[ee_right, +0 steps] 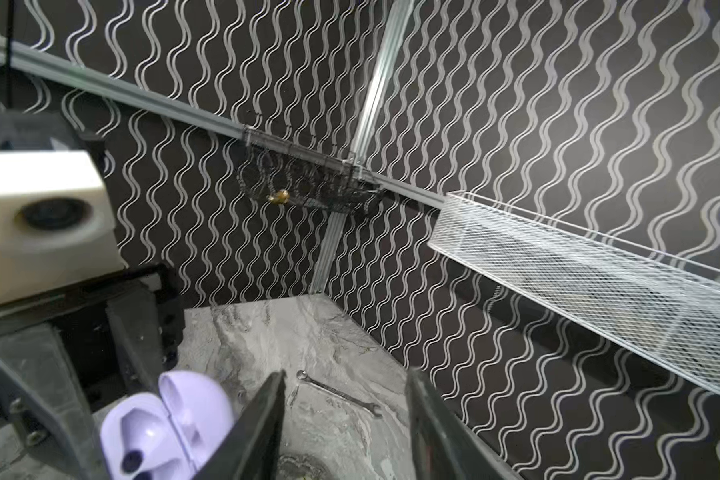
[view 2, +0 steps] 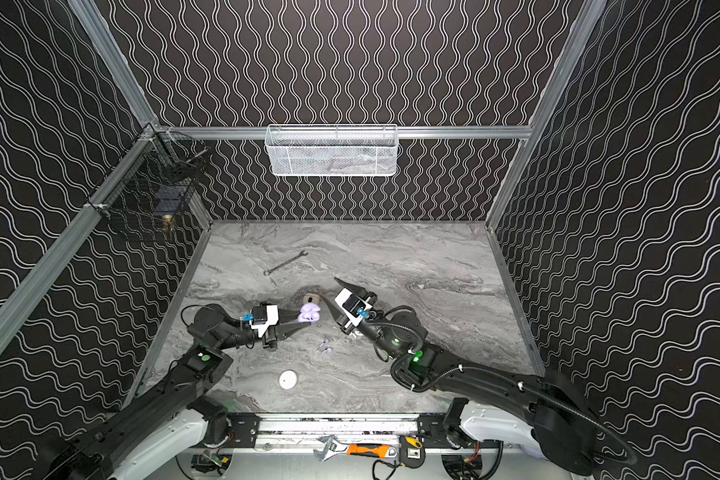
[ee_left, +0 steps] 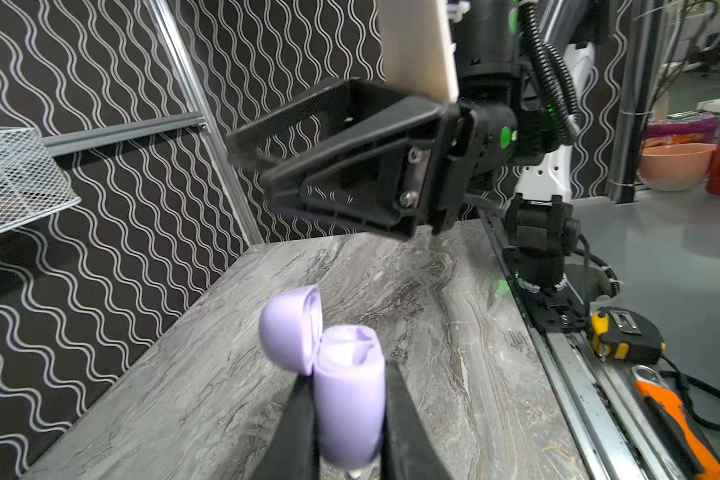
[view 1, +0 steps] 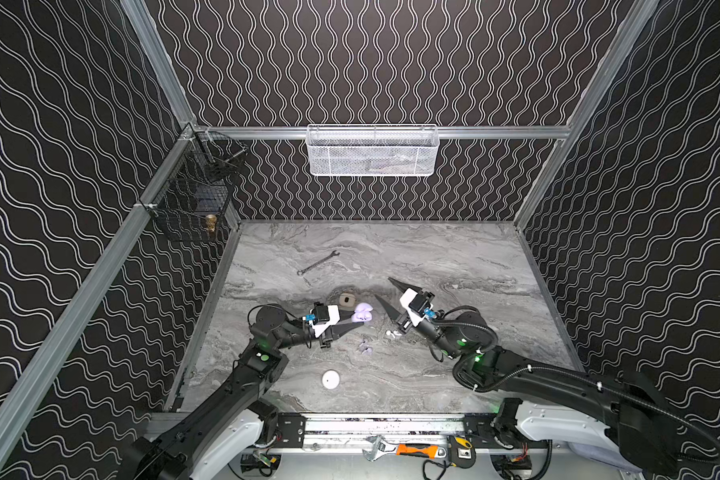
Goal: Insert the wireless bluetooth earbuds into the charging case
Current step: 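Raise the right gripper and move it over the lilac earbuds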
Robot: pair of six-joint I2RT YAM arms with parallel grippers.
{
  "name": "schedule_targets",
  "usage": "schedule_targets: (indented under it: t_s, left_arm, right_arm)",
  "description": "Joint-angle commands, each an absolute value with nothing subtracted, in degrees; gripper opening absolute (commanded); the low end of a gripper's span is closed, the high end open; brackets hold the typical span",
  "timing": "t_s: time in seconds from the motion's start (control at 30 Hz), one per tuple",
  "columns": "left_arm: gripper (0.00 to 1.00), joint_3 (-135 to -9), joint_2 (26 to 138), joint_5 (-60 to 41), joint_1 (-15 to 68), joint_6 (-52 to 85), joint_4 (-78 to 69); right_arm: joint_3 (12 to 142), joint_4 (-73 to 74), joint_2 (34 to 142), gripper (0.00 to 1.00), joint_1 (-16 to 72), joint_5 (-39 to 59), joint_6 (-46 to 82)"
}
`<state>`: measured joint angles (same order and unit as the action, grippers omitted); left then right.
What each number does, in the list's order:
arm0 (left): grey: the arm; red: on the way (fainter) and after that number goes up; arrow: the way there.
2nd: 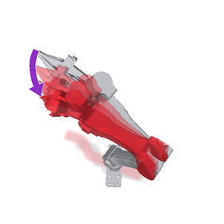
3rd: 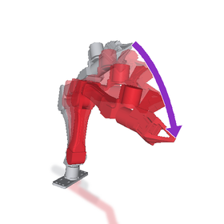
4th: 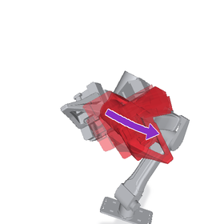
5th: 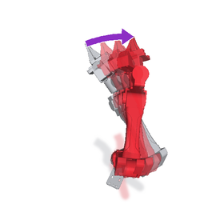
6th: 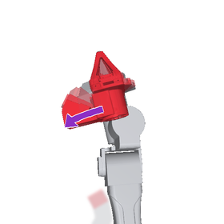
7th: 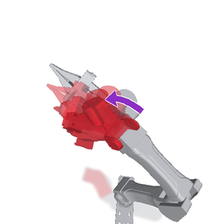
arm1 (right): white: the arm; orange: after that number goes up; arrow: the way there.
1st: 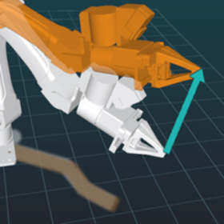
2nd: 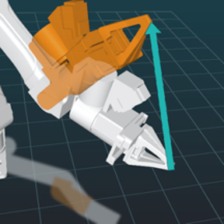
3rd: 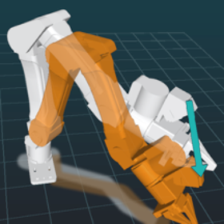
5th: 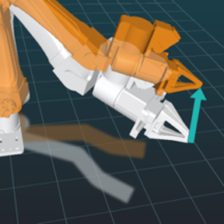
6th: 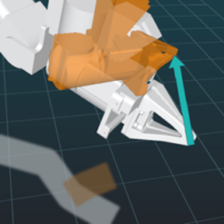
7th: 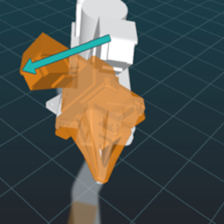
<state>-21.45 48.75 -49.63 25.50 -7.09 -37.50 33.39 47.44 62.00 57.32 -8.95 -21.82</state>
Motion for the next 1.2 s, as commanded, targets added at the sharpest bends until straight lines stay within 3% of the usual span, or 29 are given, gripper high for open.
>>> schedule_targets:
  t_s: [0.0, 0.17, 0.33, 0.5, 0.83, 1.17]
  left_arm:
    - [0.00, -22.0, 49.4, -42.9, 24.9, -1.2, -42.8]
    - [0.00, -21.8, 53.2, -42.6, 19.9, 9.6, -54.2]
    - [0.00, -17.1, 55.1, -48.3, 16.3, 18.2, -69.5]
    - [0.00, -15.5, 50.1, -46.9, 16.1, 10.1, -55.6]
    - [0.00, -12.3, 44.0, -40.2, 16.1, 3.0, -45.1]
    - [0.00, -12.4, 44.6, -40.4, 16.1, 2.0, -45.2]
  right_arm:
    - [35.1, 41.0, 59.0, 0.51, 57.2, -19.2, -13.2]
    - [39.1, 23.2, 57.0, 0.51, 57.1, -33.0, 3.2]
    - [36.9, 9.8, 54.4, 0.48, 57.1, -31.3, 19.4]
    - [28.3, 16.4, 56.6, 0.48, 57.2, -20.3, 28.0]
    - [36.1, 8.6, 78.3, 0.45, 57.3, -6.0, 36.8]
    - [47.0, -2.4, 89.7, 0.53, 61.3, -8.9, 37.0]
